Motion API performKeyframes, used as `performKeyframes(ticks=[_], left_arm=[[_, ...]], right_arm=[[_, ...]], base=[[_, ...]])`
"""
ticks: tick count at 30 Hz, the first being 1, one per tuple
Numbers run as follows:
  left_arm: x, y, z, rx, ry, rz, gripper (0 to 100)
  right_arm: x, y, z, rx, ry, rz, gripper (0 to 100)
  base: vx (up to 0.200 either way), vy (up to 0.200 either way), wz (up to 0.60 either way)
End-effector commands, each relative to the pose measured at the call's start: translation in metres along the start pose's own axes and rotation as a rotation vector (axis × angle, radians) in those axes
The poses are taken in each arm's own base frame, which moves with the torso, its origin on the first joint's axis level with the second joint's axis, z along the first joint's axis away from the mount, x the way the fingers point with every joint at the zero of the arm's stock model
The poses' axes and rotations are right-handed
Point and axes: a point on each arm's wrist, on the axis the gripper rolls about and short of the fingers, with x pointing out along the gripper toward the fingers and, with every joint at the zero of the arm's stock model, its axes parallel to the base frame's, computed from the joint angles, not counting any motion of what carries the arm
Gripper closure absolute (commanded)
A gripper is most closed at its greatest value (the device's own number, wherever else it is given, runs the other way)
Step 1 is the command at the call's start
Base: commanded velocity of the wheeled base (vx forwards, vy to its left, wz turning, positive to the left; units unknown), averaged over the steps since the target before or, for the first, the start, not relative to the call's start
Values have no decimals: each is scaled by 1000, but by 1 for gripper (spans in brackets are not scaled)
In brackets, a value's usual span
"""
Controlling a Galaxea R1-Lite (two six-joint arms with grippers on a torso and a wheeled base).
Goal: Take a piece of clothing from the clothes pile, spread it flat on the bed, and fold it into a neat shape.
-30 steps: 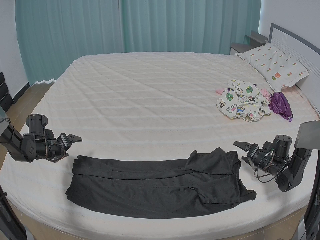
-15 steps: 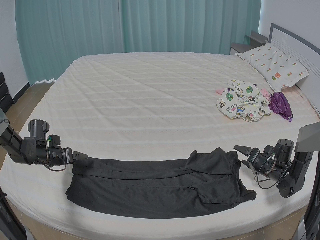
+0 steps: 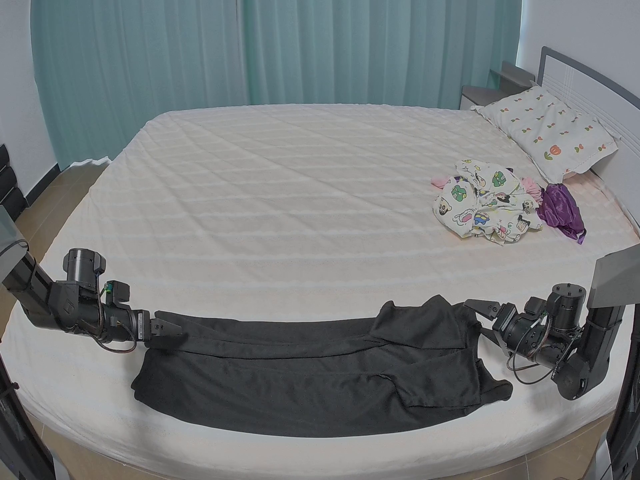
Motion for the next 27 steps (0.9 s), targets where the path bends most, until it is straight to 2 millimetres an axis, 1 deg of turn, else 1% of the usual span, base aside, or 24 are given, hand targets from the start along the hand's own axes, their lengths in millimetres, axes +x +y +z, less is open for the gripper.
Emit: performKeyframes(ticks=[1, 7, 10, 12, 14, 15, 16, 18, 20, 21, 22, 24, 25, 27], left_arm=[[3, 2, -1, -3, 8, 1, 100], [3, 3, -4, -10, 16, 2, 100], [-1, 5, -4, -23, 10, 11, 100], [-9, 8, -4, -34, -6, 21, 100], [-17, 10, -4, -42, -24, 30, 100], [-18, 10, -4, -42, -27, 32, 100], [-24, 8, -4, -48, -39, 30, 100], [-29, 6, -3, -66, -54, 29, 100], [-33, 2, -1, -99, -68, 25, 100], [-33, 2, -1, -102, -69, 25, 100], [-36, -3, 1, -128, -80, 20, 100], [-36, -7, 2, -143, -82, 12, 100], [-36, -11, 3, -165, -85, 12, 100], [-36, -15, 4, -191, -89, 3, 100]], right_arm=[[0, 1, 0, -3, -2, 6, 0], [-1, 1, -1, -3, 0, 6, 0], [-2, 2, 0, -5, -5, 9, 0], [-4, 9, 3, -16, -25, 24, 0], [-10, 19, 4, -28, -30, 48, 0], [-11, 20, 4, -29, -32, 50, 0], [-14, 29, 1, -41, -23, 74, 0], [-15, 40, -6, -52, 1, 88, 0], [-13, 50, -14, -58, 18, 60, 0], [-13, 51, -14, -58, 19, 56, 0], [-8, 61, -18, -67, 16, 34, 0], [-6, 68, -19, -71, 16, 15, 0], [-4, 75, -23, -74, 35, -10, 0], [-3, 84, -26, -77, 63, -31, 0]], base=[[0, 0, 0], [0, 0, 0], [0, 0, 0], [0, 0, 0], [0, 0, 0], [0, 0, 0], [0, 0, 0], [0, 0, 0], [0, 0, 0], [0, 0, 0], [0, 0, 0], [0, 0, 0], [0, 0, 0], [0, 0, 0]])
